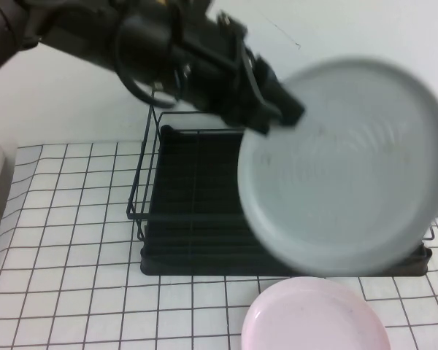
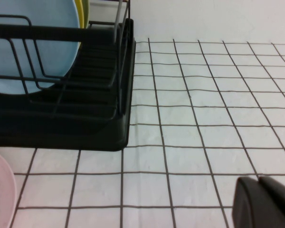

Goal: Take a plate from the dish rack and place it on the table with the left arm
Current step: Place the plate from the table

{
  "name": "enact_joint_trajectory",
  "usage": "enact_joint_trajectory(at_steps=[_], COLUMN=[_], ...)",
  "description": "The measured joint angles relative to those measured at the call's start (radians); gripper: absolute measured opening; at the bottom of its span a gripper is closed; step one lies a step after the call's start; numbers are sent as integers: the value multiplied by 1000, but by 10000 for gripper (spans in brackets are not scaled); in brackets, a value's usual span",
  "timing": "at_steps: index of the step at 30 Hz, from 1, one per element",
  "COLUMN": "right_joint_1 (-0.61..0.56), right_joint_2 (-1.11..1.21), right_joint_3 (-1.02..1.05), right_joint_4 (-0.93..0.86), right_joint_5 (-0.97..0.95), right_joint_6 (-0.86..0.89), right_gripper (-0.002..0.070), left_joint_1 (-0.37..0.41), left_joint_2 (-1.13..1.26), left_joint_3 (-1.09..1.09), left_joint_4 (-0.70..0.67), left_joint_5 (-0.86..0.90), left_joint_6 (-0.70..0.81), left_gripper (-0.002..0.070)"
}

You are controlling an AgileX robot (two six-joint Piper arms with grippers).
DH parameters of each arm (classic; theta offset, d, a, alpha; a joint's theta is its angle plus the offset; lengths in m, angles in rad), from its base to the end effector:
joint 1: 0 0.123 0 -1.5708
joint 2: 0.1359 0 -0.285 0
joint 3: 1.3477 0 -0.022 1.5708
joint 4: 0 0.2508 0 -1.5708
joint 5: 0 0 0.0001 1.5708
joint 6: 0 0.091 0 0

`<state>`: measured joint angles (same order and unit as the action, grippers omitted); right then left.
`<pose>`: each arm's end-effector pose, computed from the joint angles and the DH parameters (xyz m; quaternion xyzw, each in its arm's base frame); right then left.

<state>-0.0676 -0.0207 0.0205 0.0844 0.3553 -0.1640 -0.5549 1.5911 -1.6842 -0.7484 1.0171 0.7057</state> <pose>0.0526 -0.0009 0.1755 -0.0158 0.7947 -0.0346 0.6059 0.2649 -0.2262 0.4239 0.4573 0.7419 -0.3330 0.3601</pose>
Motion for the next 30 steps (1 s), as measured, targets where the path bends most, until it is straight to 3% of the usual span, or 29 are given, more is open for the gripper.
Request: enact_joint_trajectory(at_steps=[4, 10, 30], right_joint_1=[0, 0, 0], right_joint_2=[0, 0, 0], right_joint_3=[0, 0, 0], right_joint_4=[0, 0, 0], right_joint_5=[0, 0, 0], right_joint_6=[0, 0, 0], right_gripper=[-1, -1, -1], left_joint_1=[-109, -219, -233], left_joint_2=[-8, 33, 248], left_joint_3=[44, 214, 272], left_joint_4=[158, 213, 317], left_joint_5=[74, 13, -173], left_joint_6=[-224, -341, -432], left_gripper=[81, 81, 81])
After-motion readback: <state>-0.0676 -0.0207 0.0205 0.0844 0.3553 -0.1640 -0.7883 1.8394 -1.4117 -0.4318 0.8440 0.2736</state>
